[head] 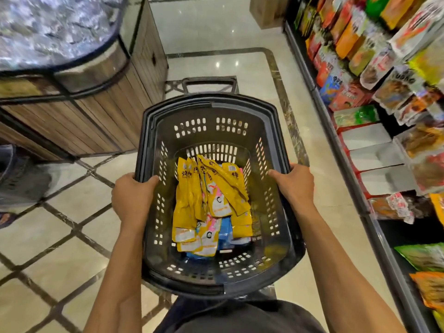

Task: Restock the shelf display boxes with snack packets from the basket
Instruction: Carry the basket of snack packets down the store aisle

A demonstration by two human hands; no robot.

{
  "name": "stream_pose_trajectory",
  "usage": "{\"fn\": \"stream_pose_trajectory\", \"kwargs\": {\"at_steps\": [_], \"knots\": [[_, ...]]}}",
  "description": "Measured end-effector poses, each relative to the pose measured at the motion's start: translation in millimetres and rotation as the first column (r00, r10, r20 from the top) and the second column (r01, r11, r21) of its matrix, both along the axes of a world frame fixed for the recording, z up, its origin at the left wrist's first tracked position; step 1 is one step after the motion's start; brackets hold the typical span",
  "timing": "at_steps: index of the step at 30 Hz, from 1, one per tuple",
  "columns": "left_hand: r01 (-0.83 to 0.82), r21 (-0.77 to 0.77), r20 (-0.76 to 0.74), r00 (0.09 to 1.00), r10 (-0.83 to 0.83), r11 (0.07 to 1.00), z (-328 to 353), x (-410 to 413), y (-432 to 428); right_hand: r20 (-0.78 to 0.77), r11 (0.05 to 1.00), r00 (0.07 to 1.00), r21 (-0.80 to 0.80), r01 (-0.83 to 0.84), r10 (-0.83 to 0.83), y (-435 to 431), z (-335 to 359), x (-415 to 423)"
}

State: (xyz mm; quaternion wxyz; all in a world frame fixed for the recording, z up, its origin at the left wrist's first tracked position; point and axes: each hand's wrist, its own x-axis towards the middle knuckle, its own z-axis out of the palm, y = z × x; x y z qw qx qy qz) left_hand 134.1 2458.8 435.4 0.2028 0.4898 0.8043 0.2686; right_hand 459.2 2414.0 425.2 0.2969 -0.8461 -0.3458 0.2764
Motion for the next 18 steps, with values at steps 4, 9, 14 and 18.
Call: {"fn": "stream_pose_trajectory", "kwargs": {"at_steps": [4, 9, 14, 18], "knots": [[0.061, -0.024, 0.017, 0.998, -0.060, 0.998, -17.1, 8.4, 104.4, 0.003, 0.995, 0.995, -0.018, 0.101, -0.101, 76.6, -10.4, 2.1], [0.187, -0.032, 0.019, 0.982, -0.186, 0.982, -16.6, 36.6, 226.8, 0.032, 0.976, 0.976, -0.016, 0.216, -0.215, 158.3, -14.0, 15.8], [0.307, -0.008, 0.002, 0.952, -0.307, 0.952, -8.7, 86.0, 325.0, 0.055, 0.939, 0.937, -0.002, 0.345, -0.344, 216.0, -9.8, 47.2], [0.406, -0.027, -0.021, 0.914, -0.406, 0.914, -8.0, 143.4, 393.1, 0.026, 0.900, 0.900, -0.002, 0.436, -0.436, 256.0, -17.8, 88.9]]}}
